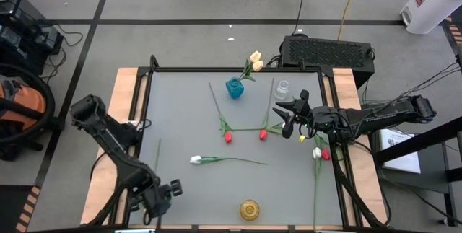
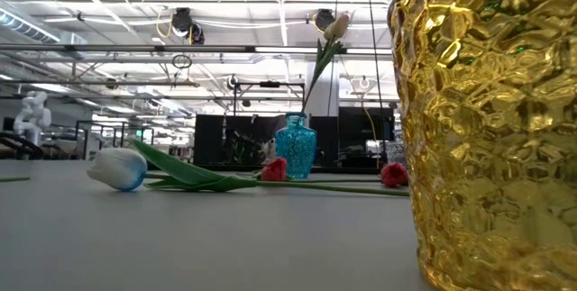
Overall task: Sort flowers into vase by color
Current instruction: Put the yellow flower into the blue vase
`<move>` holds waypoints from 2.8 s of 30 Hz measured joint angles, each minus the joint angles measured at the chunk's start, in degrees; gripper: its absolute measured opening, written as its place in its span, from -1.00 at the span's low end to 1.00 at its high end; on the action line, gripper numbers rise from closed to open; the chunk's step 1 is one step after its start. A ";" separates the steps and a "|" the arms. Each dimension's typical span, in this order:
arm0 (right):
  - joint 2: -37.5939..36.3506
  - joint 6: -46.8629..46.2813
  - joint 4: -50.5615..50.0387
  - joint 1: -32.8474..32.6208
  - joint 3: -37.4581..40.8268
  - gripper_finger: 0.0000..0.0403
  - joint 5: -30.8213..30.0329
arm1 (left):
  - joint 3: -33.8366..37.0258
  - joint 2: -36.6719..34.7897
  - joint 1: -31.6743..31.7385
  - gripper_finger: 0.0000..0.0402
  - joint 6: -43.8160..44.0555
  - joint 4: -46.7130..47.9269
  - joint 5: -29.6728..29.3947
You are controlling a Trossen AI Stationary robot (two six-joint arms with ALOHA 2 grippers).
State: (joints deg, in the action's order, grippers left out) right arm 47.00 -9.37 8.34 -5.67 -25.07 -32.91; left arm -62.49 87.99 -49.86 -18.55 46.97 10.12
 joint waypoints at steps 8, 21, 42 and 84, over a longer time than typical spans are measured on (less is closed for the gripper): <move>0.00 0.00 0.00 -0.02 0.01 -0.48 0.00 | 4.08 0.00 -8.66 -0.33 3.73 -1.03 -5.17; 0.00 0.01 0.00 0.00 0.01 -0.48 0.00 | 4.18 -0.01 -15.59 -0.33 6.02 -3.18 -7.82; 0.02 0.02 0.00 -0.02 0.00 -0.48 0.00 | 4.17 -0.04 -16.27 -0.33 5.55 -3.07 -10.05; 0.02 0.00 0.02 -0.02 0.01 -0.48 0.00 | 12.06 0.24 -13.76 -0.33 21.20 -6.42 -7.59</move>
State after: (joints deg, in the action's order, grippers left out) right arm 47.03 -9.37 8.35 -5.69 -25.06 -32.91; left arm -50.43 88.23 -63.62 2.65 40.56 2.54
